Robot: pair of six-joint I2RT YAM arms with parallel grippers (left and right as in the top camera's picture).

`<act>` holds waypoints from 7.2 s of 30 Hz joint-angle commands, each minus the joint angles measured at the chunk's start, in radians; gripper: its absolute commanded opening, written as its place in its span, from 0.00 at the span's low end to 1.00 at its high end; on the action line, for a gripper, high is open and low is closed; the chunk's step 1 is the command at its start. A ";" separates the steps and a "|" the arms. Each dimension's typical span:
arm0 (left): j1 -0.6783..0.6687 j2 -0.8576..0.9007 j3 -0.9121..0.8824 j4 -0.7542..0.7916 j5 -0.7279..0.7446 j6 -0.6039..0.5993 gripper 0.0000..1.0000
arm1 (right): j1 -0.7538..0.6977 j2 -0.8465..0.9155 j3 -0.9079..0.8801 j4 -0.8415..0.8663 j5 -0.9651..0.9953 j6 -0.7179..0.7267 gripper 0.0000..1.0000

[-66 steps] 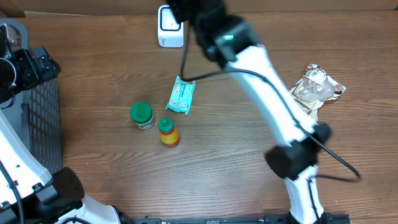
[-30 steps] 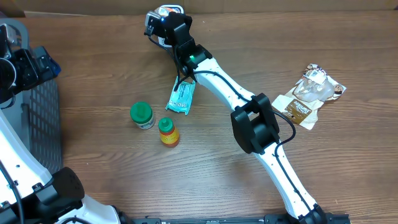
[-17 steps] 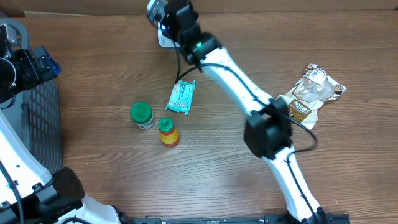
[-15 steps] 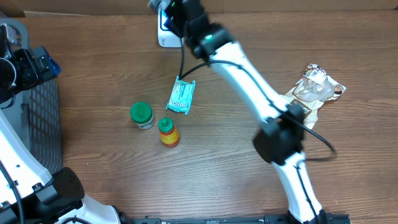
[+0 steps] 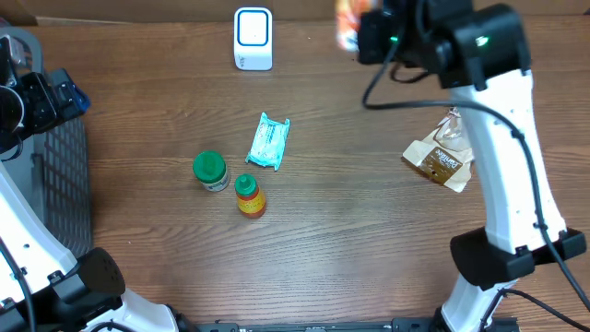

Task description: Scan the item barcode

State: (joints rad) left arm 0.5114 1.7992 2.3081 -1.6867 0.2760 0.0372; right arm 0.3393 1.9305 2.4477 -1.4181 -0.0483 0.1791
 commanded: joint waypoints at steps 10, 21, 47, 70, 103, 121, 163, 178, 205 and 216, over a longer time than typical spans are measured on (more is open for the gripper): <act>-0.001 0.007 -0.005 0.000 0.002 0.019 1.00 | -0.258 0.016 -0.452 0.075 0.061 0.218 0.04; -0.001 0.007 -0.005 0.000 0.002 0.019 1.00 | -0.381 0.016 -0.861 0.291 0.047 0.218 0.04; -0.001 0.007 -0.005 0.000 0.002 0.019 1.00 | -0.164 0.052 -0.727 0.442 -0.423 0.092 0.77; -0.001 0.007 -0.005 0.000 0.002 0.019 1.00 | 0.236 0.391 -0.727 0.822 -0.149 0.450 0.59; -0.001 0.007 -0.005 0.000 0.002 0.019 1.00 | 0.203 0.115 -0.546 0.072 0.458 0.136 0.04; -0.001 0.007 -0.005 0.000 0.002 0.019 0.99 | -0.085 0.255 -0.584 0.288 -0.229 0.144 0.57; -0.001 0.007 -0.005 0.000 0.002 0.019 0.99 | -0.067 0.453 -0.646 0.411 -0.549 0.041 0.58; -0.001 0.007 -0.005 0.000 0.002 0.019 1.00 | -0.047 0.429 -0.715 0.533 -0.477 0.134 0.04; -0.001 0.007 -0.005 0.000 0.002 0.019 0.99 | 0.377 0.183 -0.604 0.204 0.710 0.373 0.04; -0.001 0.007 -0.005 0.000 0.002 0.019 0.99 | 0.421 0.222 -0.643 0.262 0.420 0.423 0.25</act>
State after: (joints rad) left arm 0.5114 1.8000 2.3081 -1.6867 0.2756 0.0372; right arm 0.7815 2.1536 1.7992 -1.1645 0.4561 0.5770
